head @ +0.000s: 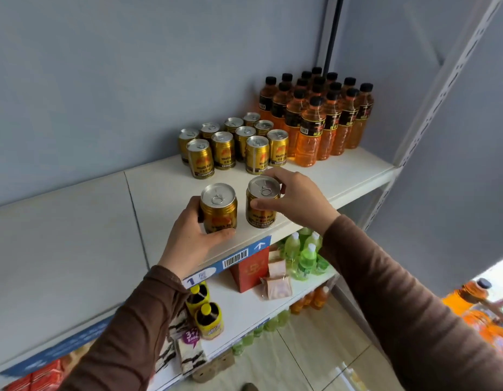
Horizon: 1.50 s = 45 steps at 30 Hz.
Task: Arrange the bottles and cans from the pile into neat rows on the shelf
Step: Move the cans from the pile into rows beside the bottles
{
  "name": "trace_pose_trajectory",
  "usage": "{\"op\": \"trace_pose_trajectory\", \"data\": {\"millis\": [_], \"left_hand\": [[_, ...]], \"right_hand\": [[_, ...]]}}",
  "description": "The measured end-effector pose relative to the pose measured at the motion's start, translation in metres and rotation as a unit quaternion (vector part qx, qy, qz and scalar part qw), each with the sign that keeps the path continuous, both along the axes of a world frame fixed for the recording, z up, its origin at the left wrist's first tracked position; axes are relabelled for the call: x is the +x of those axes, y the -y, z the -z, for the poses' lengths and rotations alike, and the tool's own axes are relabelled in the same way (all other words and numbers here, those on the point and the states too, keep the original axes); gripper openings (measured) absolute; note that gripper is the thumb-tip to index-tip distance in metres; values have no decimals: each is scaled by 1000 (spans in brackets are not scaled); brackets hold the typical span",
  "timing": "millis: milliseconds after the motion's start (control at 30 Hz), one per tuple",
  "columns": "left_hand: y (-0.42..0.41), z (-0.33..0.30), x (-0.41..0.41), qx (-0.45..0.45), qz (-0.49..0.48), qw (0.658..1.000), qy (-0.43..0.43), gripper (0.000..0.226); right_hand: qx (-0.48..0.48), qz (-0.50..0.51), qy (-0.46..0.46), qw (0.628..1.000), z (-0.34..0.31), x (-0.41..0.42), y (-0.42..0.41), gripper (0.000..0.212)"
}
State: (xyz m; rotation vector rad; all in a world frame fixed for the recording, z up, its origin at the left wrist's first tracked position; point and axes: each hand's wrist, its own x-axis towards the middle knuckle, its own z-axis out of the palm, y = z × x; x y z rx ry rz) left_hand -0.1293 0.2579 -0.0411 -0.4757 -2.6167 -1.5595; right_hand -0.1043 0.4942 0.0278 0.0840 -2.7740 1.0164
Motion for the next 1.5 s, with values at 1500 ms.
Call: {"op": "trace_pose_trajectory", "data": {"millis": [1500], "left_hand": [[-37,27,-135,-85,-182,979,26,66]], "right_hand": [[319,-223,-62,919,-21,-223,-6,41]]}}
